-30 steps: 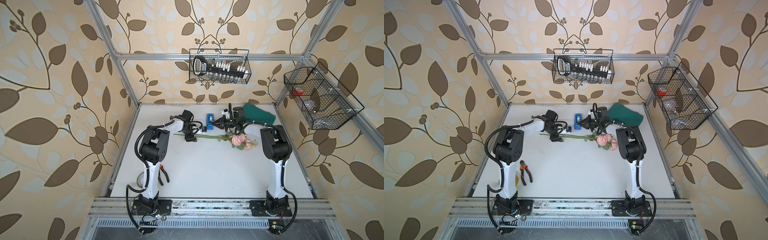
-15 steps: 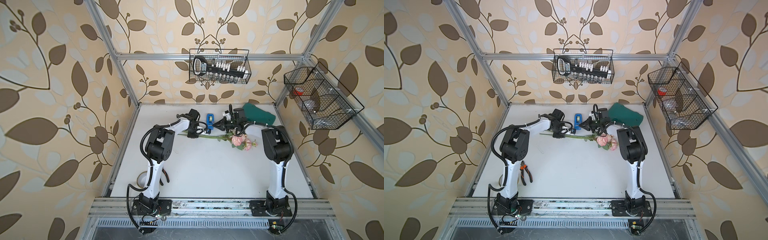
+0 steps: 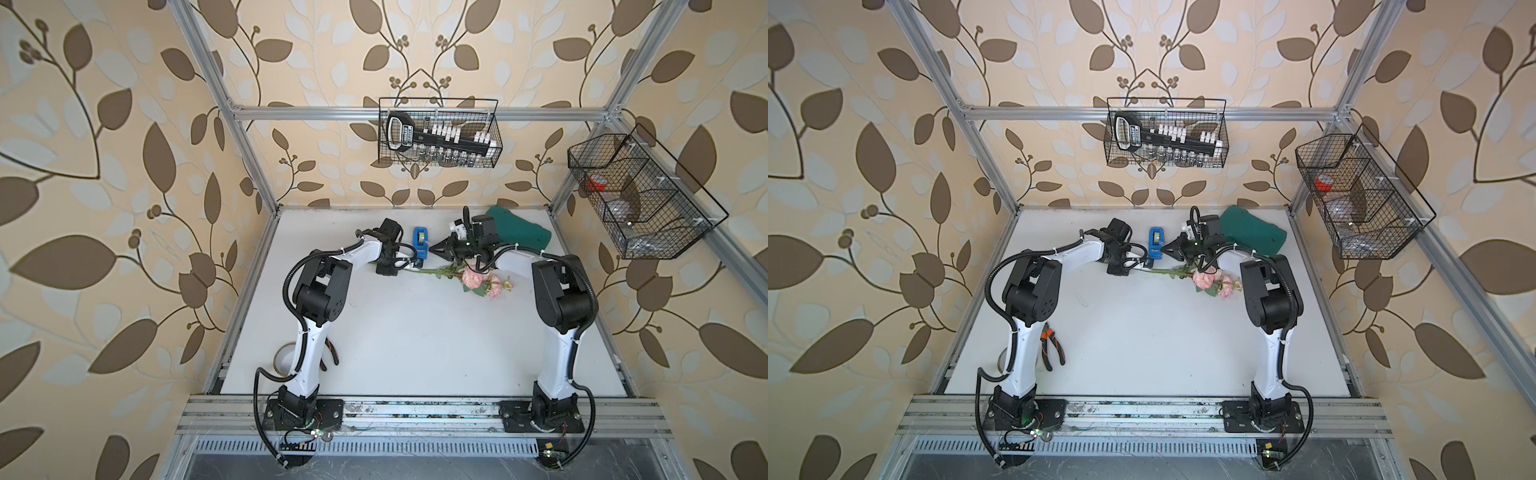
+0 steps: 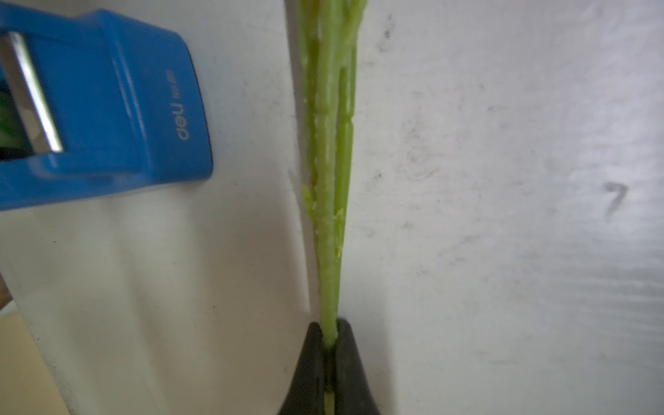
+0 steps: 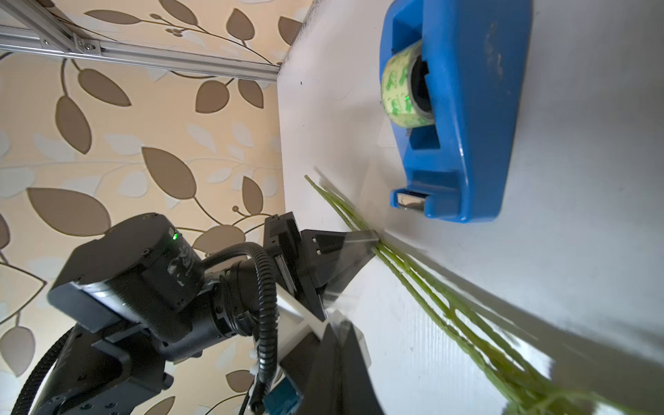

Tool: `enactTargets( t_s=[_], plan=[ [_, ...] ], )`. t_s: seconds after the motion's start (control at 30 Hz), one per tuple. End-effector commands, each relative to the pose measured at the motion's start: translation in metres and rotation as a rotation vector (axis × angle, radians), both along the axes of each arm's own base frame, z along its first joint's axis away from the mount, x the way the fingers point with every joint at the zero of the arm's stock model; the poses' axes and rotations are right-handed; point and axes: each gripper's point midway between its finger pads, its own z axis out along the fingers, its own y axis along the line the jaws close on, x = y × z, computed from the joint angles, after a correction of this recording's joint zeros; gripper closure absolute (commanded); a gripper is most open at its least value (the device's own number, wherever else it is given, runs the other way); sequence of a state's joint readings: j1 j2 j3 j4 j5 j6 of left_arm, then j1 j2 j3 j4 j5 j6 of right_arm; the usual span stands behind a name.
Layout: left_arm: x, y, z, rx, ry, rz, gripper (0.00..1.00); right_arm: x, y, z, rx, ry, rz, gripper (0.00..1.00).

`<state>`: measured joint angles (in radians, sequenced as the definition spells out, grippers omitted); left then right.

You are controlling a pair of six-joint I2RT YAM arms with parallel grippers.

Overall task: Wrap bouquets with tape
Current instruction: Pick up the unwrapped bouquet from the center of the board, then stick the tape to the bouquet.

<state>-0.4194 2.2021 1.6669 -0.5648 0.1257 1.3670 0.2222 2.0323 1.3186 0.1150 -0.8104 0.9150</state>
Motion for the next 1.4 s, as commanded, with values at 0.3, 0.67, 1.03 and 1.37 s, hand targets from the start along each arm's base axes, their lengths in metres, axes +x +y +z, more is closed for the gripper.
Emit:
enactTargets(
  t_s=[0.3, 0.67, 1.03, 1.37],
  plan=[
    [-0.052, -0.015, 0.036, -0.108, 0.212, -0.036, 1.00, -0.043, 0.018, 0.008, -0.003, -0.008, 0.064, 1.00],
    [-0.041, -0.028, 0.054, -0.197, 0.185, -0.002, 1.00, -0.076, 0.034, -0.022, -0.049, 0.040, 0.094, 1.00],
    [-0.041, -0.029, 0.064, -0.221, 0.191, 0.015, 1.00, -0.105, 0.046, -0.034, -0.110, 0.046, 0.111, 1.00],
    [-0.045, -0.032, 0.076, -0.259, 0.203, 0.029, 1.00, -0.119, 0.054, -0.053, -0.183, 0.056, 0.111, 1.00]
  ],
)
